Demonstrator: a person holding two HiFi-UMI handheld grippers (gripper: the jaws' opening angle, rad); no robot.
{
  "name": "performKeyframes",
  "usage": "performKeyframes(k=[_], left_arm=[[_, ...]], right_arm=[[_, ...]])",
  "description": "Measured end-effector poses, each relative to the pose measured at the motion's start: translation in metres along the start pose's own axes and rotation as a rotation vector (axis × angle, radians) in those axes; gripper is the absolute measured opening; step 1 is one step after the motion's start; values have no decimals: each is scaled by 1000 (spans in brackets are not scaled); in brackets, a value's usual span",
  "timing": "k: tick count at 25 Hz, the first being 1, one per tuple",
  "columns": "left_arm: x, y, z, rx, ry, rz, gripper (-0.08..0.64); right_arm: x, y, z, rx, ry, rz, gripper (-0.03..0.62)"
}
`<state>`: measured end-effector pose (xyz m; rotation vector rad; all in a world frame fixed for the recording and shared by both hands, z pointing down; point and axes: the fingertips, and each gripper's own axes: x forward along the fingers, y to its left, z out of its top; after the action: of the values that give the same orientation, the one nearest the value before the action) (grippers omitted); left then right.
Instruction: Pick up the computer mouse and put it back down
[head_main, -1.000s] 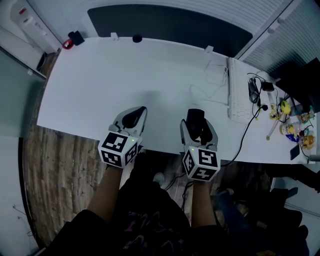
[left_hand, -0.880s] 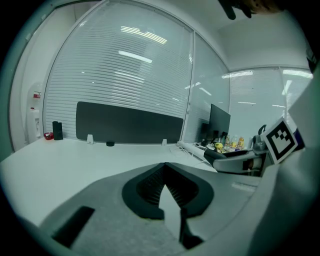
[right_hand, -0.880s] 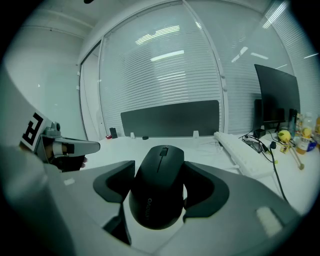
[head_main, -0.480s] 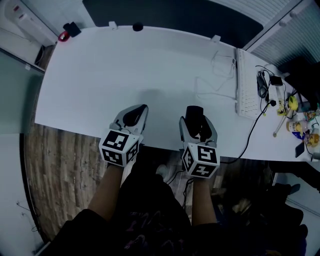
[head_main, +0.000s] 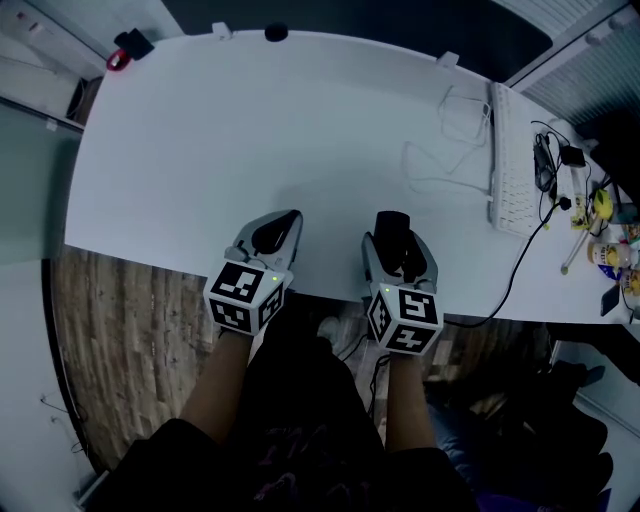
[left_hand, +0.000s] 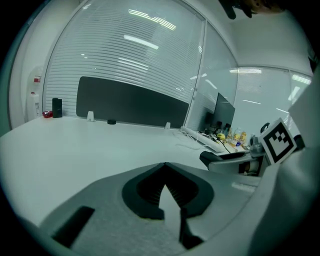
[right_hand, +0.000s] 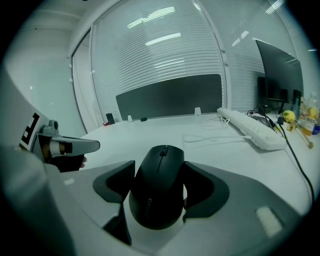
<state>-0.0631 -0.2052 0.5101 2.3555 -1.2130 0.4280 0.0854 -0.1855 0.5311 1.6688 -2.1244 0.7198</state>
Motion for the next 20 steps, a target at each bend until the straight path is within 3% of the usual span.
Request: performKeyframes(k=[20], left_arm=[[21,17,-24,-30,57,-20,0]], right_arm=[[30,-1,-37,3,135,-31,318]])
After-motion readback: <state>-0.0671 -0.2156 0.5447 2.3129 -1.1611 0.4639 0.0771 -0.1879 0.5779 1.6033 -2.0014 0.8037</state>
